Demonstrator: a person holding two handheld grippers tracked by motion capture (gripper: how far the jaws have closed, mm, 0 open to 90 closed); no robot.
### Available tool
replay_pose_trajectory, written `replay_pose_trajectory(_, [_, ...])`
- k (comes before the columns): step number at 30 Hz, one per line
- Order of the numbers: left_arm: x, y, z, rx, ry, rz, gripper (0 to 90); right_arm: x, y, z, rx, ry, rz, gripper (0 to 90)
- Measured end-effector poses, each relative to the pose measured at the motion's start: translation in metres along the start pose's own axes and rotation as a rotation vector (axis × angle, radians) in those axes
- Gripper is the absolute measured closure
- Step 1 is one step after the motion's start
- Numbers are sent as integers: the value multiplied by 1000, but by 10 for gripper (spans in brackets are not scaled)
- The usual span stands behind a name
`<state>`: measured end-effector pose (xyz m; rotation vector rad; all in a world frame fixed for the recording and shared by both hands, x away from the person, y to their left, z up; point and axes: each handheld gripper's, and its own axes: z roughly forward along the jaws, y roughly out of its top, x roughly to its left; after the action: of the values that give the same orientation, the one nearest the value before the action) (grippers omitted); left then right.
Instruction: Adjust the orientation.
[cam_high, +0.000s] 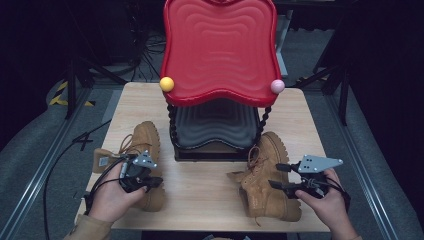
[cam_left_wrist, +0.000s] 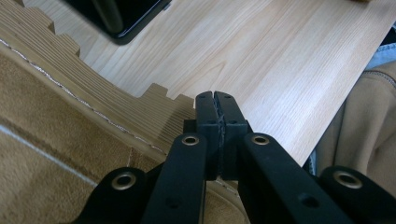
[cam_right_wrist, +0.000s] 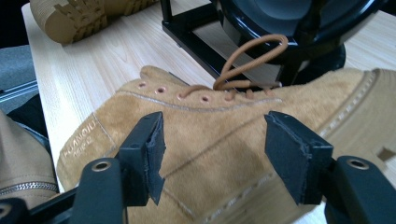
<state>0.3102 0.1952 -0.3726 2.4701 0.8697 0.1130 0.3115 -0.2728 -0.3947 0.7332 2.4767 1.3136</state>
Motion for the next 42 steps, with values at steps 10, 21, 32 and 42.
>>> replay_pose_trajectory(10, [-14,23,-3,-167,-34,56,829,1,-10,-13,-4,-34,26,385])
replay_pose_trajectory(21, [-4,20,-28,-462,-137,-18,698,3,-15,-18,-1,-47,34,383])
replay_pose_trajectory(32, [17,2,-48,-535,51,-115,497,1,-15,-16,-1,-46,33,380])
replay_pose_trajectory(42, [42,-23,-69,-599,150,-203,415,1,-13,-14,-3,-42,28,378])
